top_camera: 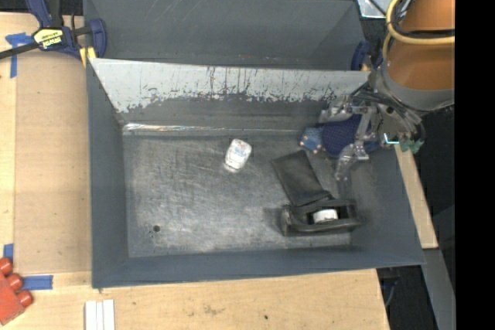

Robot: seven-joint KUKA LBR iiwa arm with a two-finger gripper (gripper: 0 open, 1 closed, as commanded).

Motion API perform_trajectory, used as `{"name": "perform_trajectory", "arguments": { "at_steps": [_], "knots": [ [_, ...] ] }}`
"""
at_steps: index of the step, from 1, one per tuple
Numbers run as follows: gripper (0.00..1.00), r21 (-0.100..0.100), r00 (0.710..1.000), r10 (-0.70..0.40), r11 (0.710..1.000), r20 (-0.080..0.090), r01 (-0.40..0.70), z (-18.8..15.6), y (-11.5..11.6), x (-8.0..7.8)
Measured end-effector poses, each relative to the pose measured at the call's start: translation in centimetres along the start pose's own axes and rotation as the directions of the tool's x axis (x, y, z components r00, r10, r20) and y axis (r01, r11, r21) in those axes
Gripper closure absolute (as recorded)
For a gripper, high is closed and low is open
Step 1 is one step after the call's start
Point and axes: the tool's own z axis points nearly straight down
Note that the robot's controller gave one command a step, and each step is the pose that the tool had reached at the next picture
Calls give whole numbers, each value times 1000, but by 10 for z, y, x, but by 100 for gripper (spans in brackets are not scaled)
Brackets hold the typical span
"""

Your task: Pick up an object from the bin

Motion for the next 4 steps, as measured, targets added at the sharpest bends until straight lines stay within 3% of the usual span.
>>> {"name": "perform_trajectory", "arguments": {
  "at_steps": [1,2,3,4],
  "knots": [
    [0,3,993,-118,993,20,118,116,-33,47],
    [0,5,994,-103,995,20,103,118,-33,47],
    [0,-1,1000,-6,1000,5,6,109,-9,70],
    [0,0,999,36,999,10,-36,161,-13,72]
  ]
}}
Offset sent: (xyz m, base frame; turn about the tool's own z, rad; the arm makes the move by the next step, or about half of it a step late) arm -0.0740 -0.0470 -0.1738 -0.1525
